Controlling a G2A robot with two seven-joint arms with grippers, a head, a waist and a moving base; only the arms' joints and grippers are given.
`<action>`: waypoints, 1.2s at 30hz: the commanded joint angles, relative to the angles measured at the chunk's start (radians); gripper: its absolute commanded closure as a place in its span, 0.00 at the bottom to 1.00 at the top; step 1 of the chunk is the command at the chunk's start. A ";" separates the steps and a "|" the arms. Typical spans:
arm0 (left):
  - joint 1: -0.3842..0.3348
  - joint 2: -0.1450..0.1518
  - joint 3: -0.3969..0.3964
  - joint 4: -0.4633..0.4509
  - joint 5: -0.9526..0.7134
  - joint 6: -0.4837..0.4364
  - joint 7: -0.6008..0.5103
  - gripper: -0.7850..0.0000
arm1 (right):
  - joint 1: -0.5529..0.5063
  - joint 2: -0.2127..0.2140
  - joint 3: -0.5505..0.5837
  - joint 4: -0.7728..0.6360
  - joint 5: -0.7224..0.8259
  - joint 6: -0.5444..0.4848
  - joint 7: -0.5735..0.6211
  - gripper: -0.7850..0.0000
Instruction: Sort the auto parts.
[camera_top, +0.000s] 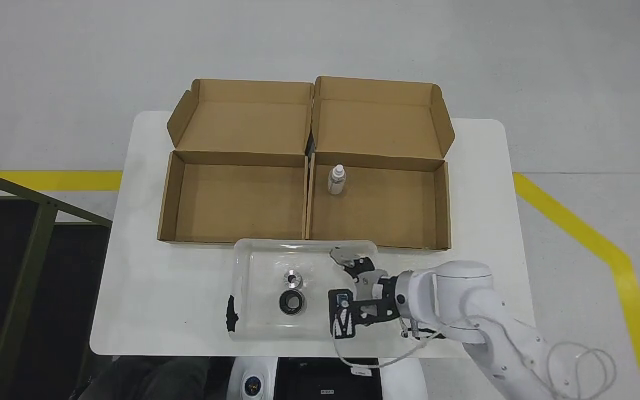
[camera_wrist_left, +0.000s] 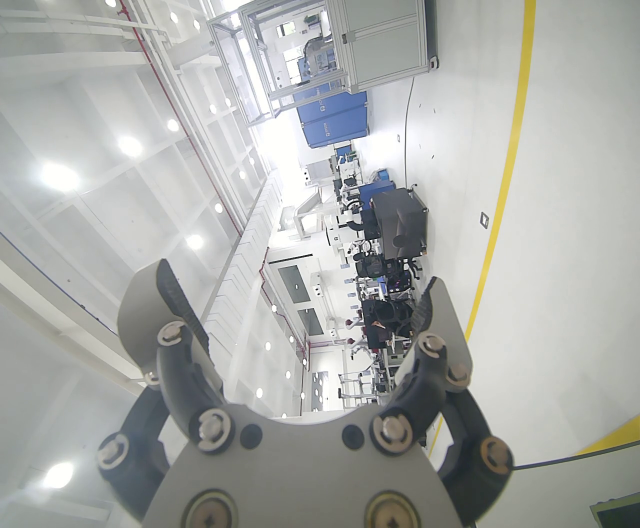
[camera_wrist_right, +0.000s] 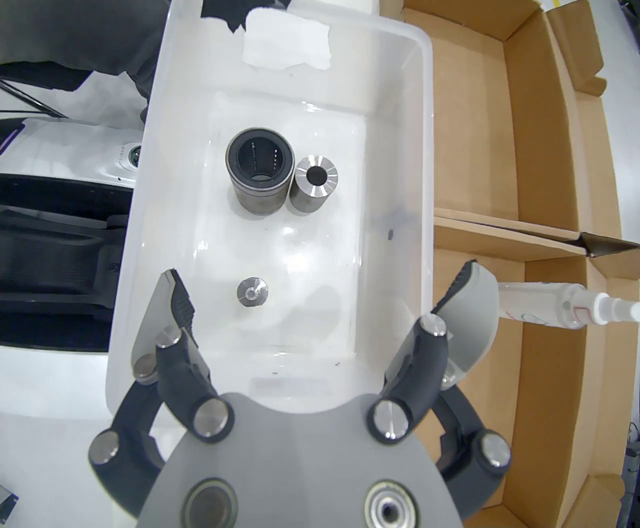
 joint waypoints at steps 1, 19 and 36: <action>0.000 0.000 0.000 0.000 0.000 0.000 0.000 0.00 | 0.010 -0.001 -0.015 0.014 -0.008 0.007 0.011 0.00; 0.000 0.000 0.000 0.000 0.000 0.000 0.000 0.00 | 0.095 -0.014 -0.162 0.093 -0.060 0.025 0.134 0.00; 0.000 0.000 0.000 0.000 0.000 0.000 0.000 0.00 | 0.167 -0.007 -0.264 0.150 -0.045 0.054 0.193 0.53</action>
